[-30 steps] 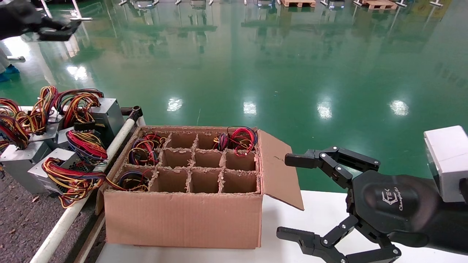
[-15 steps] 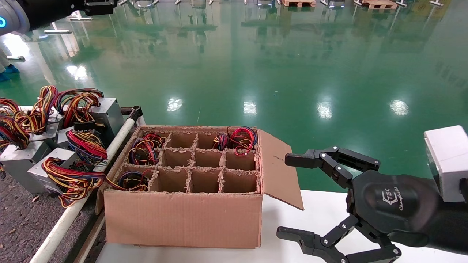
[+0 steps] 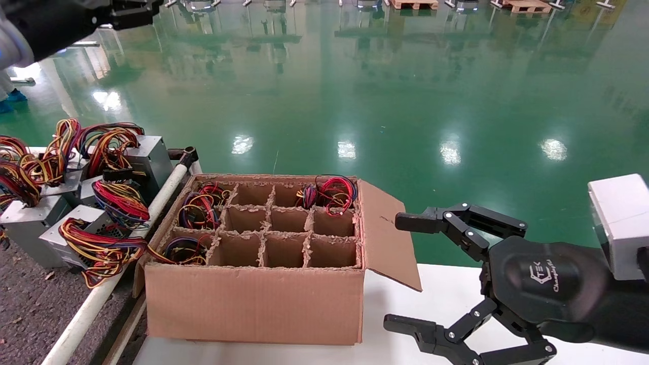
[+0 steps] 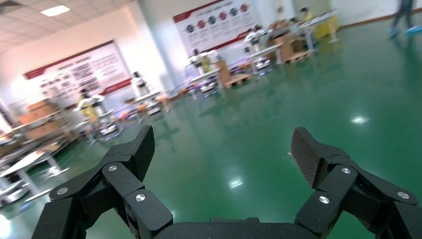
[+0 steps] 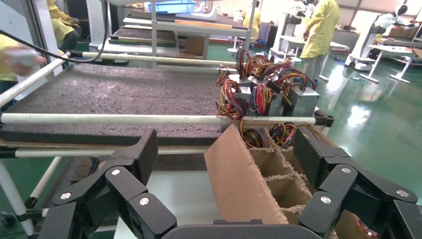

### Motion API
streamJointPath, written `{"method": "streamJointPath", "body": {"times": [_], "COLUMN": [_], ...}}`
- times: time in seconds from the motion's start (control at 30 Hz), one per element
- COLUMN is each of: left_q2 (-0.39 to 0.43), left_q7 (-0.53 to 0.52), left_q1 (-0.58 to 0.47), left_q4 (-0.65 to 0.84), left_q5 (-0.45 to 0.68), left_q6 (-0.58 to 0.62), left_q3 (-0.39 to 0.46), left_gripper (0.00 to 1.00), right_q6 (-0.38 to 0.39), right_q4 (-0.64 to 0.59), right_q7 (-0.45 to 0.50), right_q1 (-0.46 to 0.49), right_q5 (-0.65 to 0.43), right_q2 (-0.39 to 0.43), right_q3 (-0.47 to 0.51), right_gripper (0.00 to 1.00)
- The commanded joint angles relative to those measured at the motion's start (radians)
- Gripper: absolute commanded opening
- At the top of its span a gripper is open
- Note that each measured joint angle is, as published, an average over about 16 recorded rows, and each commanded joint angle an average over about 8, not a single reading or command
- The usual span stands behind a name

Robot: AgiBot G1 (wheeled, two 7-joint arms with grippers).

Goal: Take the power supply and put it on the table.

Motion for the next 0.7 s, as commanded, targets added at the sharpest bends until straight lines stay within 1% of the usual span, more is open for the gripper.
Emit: {"method": "streamJointPath", "body": {"times": [0.03,0.7], "left_q2": [-0.019,-0.205], "left_q7": [-0.025,-0.272], "left_q1": [0.032,0.349], "left_q4": [-0.045,-0.498], "left_q5": [-0.015,-0.167], "left_q6": [0.029,0.313], "left_q3": [-0.001,-0.013], "left_gripper": [1.0,1.0], "right_q6": [0.0,0.0], "right_q4": [0.0,0.0], "right_q7": [0.0,0.0], "right_q1": [0.0,0.0], "right_q5": [0.0,0.0], "right_q2": [0.0,0.0], "right_q3": [0.0,0.0], "right_gripper": [1.0,1.0]}}
